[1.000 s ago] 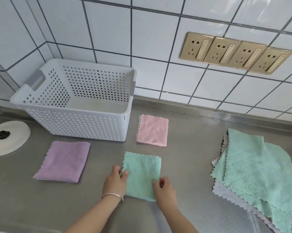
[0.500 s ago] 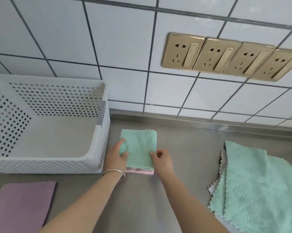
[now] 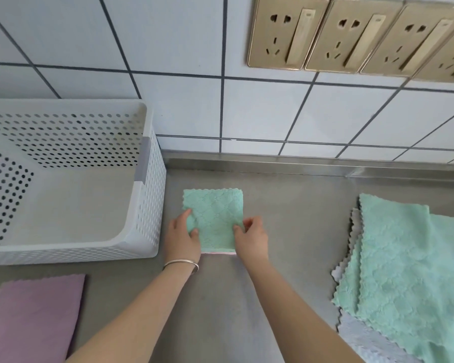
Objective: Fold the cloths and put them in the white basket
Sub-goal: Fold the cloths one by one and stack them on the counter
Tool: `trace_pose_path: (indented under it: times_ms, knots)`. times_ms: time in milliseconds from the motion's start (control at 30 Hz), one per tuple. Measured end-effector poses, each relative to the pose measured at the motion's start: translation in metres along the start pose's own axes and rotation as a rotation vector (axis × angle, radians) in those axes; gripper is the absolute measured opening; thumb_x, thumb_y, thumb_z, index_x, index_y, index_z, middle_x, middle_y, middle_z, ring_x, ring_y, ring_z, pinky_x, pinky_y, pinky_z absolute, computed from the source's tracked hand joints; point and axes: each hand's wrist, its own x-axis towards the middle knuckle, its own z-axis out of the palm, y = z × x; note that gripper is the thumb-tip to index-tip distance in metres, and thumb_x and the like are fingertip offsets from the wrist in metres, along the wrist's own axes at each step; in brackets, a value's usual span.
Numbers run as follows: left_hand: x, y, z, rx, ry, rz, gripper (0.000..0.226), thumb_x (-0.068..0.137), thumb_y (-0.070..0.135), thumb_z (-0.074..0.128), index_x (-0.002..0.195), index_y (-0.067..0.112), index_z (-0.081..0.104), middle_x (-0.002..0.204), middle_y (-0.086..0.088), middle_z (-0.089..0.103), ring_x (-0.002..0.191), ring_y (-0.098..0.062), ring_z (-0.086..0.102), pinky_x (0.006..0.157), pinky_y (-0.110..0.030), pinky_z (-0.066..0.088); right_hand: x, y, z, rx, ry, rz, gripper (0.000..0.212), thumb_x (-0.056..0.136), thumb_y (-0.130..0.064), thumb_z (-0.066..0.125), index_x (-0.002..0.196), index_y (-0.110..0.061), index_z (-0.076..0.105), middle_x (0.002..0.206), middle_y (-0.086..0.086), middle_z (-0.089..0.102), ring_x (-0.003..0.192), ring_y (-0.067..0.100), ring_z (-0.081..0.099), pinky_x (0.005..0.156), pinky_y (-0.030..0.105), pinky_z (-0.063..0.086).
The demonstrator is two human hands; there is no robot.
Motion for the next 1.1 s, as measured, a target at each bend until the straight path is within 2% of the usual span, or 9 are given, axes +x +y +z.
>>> trace_pose_path:
  times_ms: [200,367,533,633,700,800,900,1000,1100]
  knots:
    - [-0.005,0.006,-0.014,0.096,0.014,-0.002,0.053,0.083,0.01,0.058,0.134,0.015,0.044,0.129,-0.02,0.043,0.117,-0.037,0.046,0.103,-0.039,0.035,-0.005,-0.008,-0.013,-0.091,-0.025,-0.035,0.032,0.085,-0.024,0.056,0.114,-0.014,0.045,0.104,0.003,0.06,0.097,0.024,0.06,0.079,0.033,0.047]
    - [-0.042,0.032,0.006,0.351,0.181,0.476,0.064,0.064,0.004,0.071,0.124,0.003,0.051,0.139,-0.024,0.039,0.13,-0.042,0.035,0.106,-0.05,0.031,-0.037,0.049,-0.09,-0.226,0.095,-0.236,0.03,0.086,-0.022,0.053,0.116,-0.019,0.05,0.107,-0.003,0.059,0.1,0.019,0.057,0.08,0.031,0.045]
    - [-0.109,0.078,0.065,0.385,-0.011,0.983,0.052,0.057,0.015,0.074,0.107,0.017,0.06,0.122,-0.01,0.058,0.11,-0.024,0.046,0.094,-0.036,0.04,-0.071,0.156,-0.175,-0.638,0.453,-0.272,0.038,0.056,-0.012,0.073,0.093,-0.016,0.065,0.088,-0.001,0.064,0.081,0.024,0.064,0.063,0.032,0.052]
    - [-0.144,0.094,0.103,0.415,-0.186,1.104,0.053,0.05,0.024,0.079,0.1,0.025,0.063,0.109,0.004,0.064,0.099,-0.016,0.055,0.085,-0.028,0.051,-0.075,0.184,-0.205,-0.737,0.317,-0.144,0.047,0.071,-0.02,0.068,0.117,-0.018,0.056,0.115,-0.001,0.054,0.11,0.023,0.052,0.092,0.034,0.043]
    - [-0.156,0.107,0.126,0.457,-0.233,1.179,0.052,0.047,0.031,0.08,0.097,0.028,0.065,0.098,0.011,0.067,0.093,-0.011,0.058,0.082,-0.023,0.05,-0.067,0.194,-0.217,-0.758,0.287,-0.204,0.043,0.074,-0.024,0.068,0.115,-0.019,0.058,0.112,-0.001,0.055,0.107,0.023,0.053,0.09,0.035,0.043]
    - [-0.165,0.129,0.151,0.544,-0.3,1.208,0.054,0.04,0.035,0.082,0.092,0.03,0.068,0.086,0.014,0.071,0.081,-0.01,0.068,0.072,-0.024,0.055,-0.053,0.2,-0.221,-0.844,0.326,-0.314,0.032,0.052,-0.025,0.082,0.08,-0.019,0.068,0.076,-0.001,0.062,0.069,0.021,0.061,0.06,0.032,0.051]
    - [-0.174,0.142,0.174,0.624,-0.337,1.196,0.048,0.045,0.035,0.082,0.09,0.028,0.068,0.082,0.011,0.071,0.076,-0.014,0.068,0.067,-0.028,0.055,-0.041,0.21,-0.226,-0.926,0.404,-0.463,0.005,0.064,-0.021,0.066,0.065,-0.017,0.064,0.061,-0.002,0.057,0.055,0.02,0.056,0.052,0.029,0.047]
    - [-0.179,0.15,0.187,0.632,-0.323,1.129,0.037,0.052,0.039,0.078,0.086,0.03,0.068,0.076,0.011,0.069,0.071,-0.014,0.067,0.061,-0.028,0.053,-0.032,0.212,-0.234,-0.832,0.48,-0.509,0.023,0.073,-0.019,0.043,0.058,-0.016,0.061,0.054,-0.002,0.054,0.049,0.019,0.053,0.048,0.028,0.044]
    - [-0.18,0.161,0.192,0.568,-0.252,1.081,0.01,0.067,0.035,0.068,0.076,0.031,0.069,0.064,0.012,0.068,0.061,-0.013,0.065,0.052,-0.026,0.05,-0.03,0.214,-0.24,-0.747,0.491,-0.558,0.026,0.077,-0.021,0.04,0.059,-0.016,0.059,0.054,-0.004,0.055,0.048,0.018,0.052,0.047,0.026,0.043]
